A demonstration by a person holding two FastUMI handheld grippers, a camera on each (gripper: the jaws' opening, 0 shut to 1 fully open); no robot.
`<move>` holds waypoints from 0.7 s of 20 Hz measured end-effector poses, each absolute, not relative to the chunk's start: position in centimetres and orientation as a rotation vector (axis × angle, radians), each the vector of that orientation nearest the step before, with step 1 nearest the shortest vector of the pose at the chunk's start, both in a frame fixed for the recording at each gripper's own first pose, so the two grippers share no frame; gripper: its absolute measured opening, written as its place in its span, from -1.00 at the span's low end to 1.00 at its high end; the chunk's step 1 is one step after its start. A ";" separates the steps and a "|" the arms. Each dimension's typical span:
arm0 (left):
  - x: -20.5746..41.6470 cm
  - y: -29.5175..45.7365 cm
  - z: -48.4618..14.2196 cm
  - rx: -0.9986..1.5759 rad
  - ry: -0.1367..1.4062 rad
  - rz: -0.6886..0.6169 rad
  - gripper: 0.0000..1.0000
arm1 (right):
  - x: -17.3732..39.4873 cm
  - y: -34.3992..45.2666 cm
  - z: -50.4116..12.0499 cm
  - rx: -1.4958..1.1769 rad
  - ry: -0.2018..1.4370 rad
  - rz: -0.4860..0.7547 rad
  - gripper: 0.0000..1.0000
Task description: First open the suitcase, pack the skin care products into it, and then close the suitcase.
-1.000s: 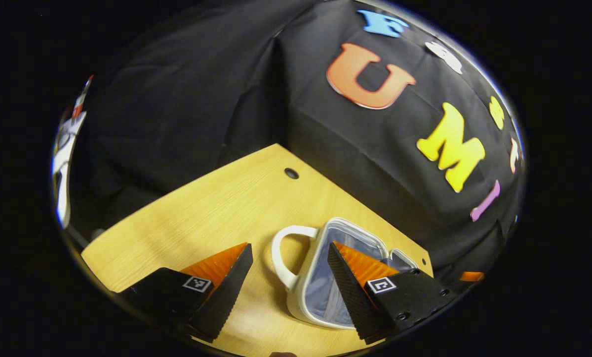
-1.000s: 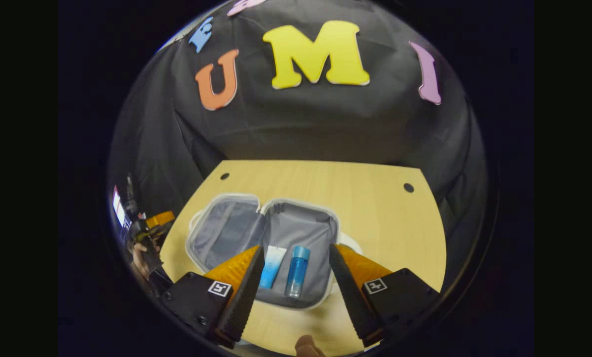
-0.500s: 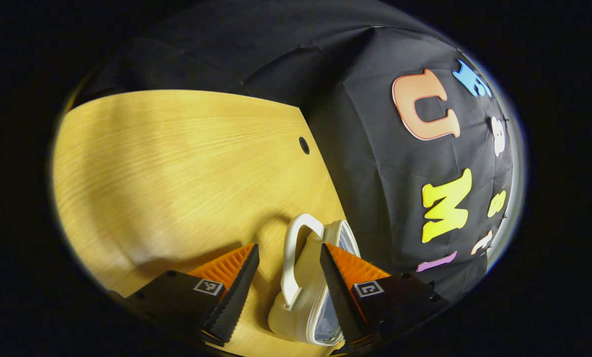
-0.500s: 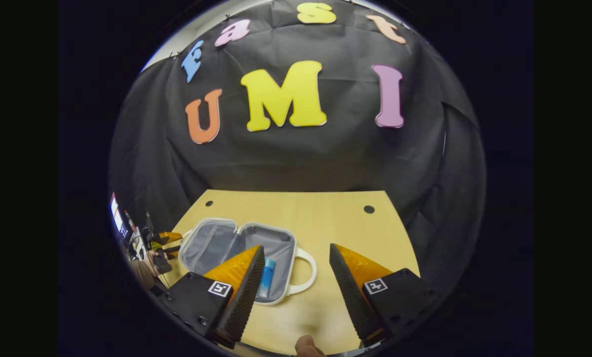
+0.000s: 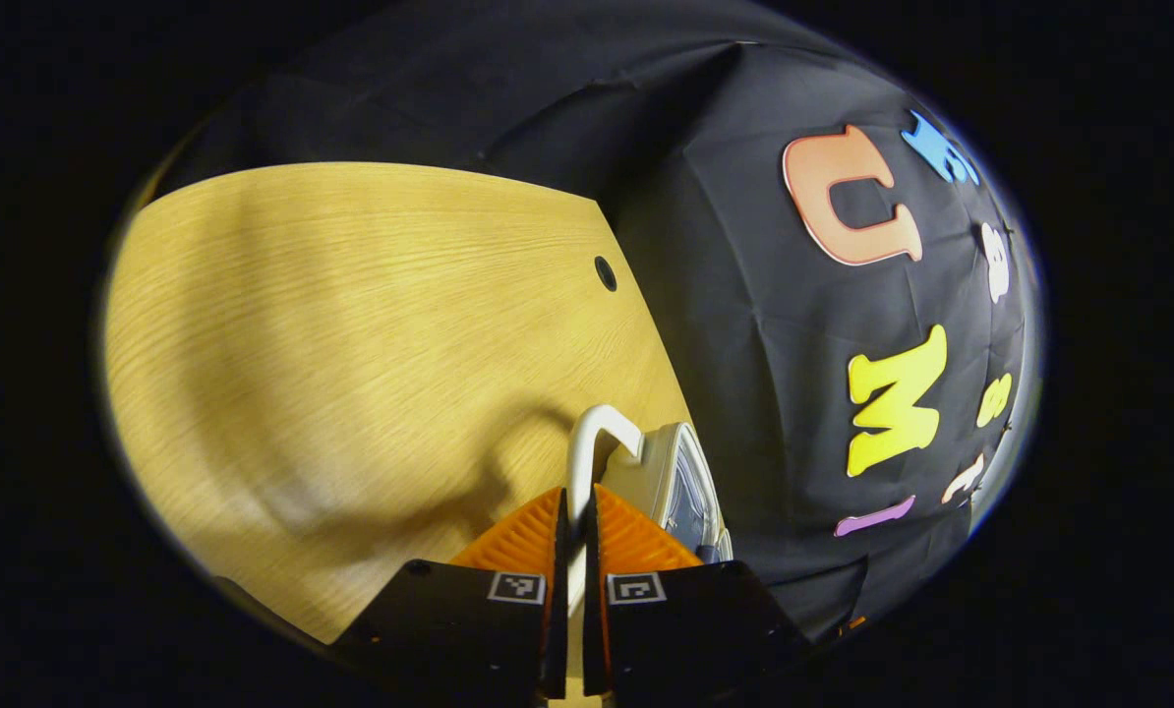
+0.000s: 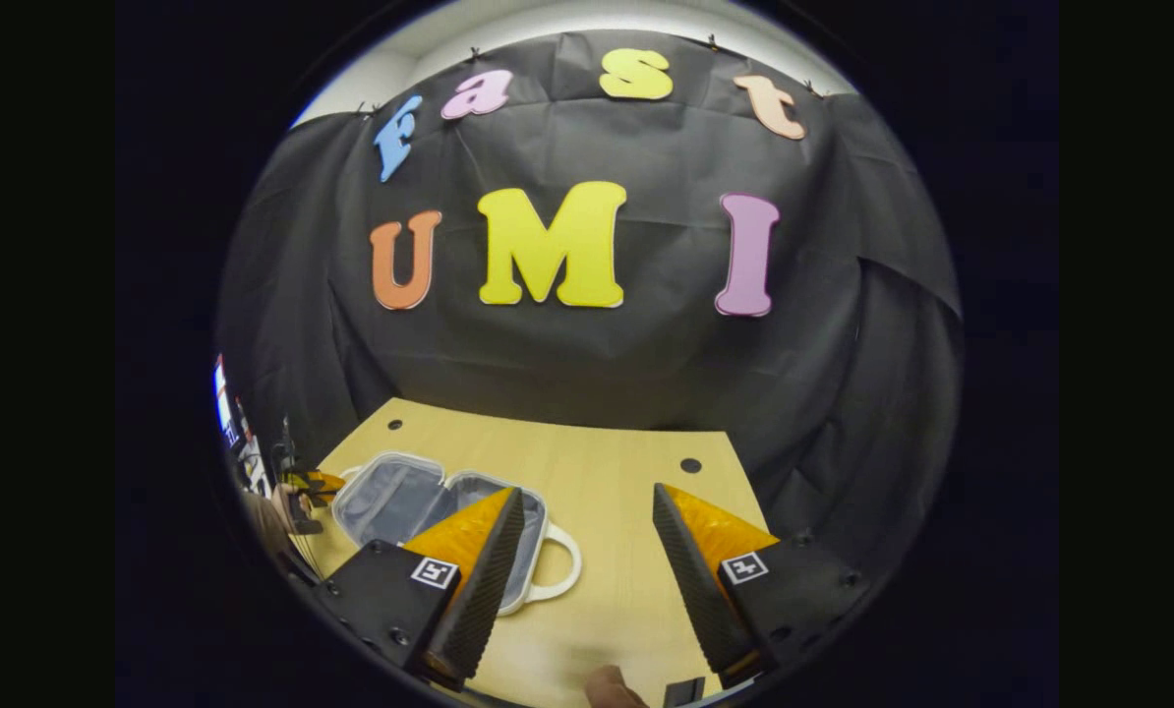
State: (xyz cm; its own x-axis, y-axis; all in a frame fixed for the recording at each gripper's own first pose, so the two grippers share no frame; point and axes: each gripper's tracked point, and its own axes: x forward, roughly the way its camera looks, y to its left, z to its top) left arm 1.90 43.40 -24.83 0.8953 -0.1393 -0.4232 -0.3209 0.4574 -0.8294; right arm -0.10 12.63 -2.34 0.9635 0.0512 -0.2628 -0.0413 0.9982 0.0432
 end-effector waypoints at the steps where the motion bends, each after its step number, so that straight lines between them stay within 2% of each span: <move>1: 2.0 43.3 -24.0 -1.066 0.465 0.121 -0.83 | 0.0 12.7 -1.9 0.032 0.254 0.058 0.58; 7: 2.7 42.0 -16.1 -0.841 0.380 0.135 -0.90 | 0.6 11.9 0.3 0.022 0.191 0.123 0.58; 14: 1.9 33.5 -5.3 -0.562 0.250 0.042 -0.90 | 1.4 10.6 0.1 0.039 0.171 0.193 0.55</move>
State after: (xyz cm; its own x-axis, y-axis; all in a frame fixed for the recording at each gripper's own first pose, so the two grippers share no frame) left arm 1.95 33.50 -5.34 0.9688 -0.0284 -0.2462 -0.1079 0.8461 -0.5220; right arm 1.40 10.64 0.06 0.9669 0.1940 -0.1655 -0.1874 0.9807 0.0549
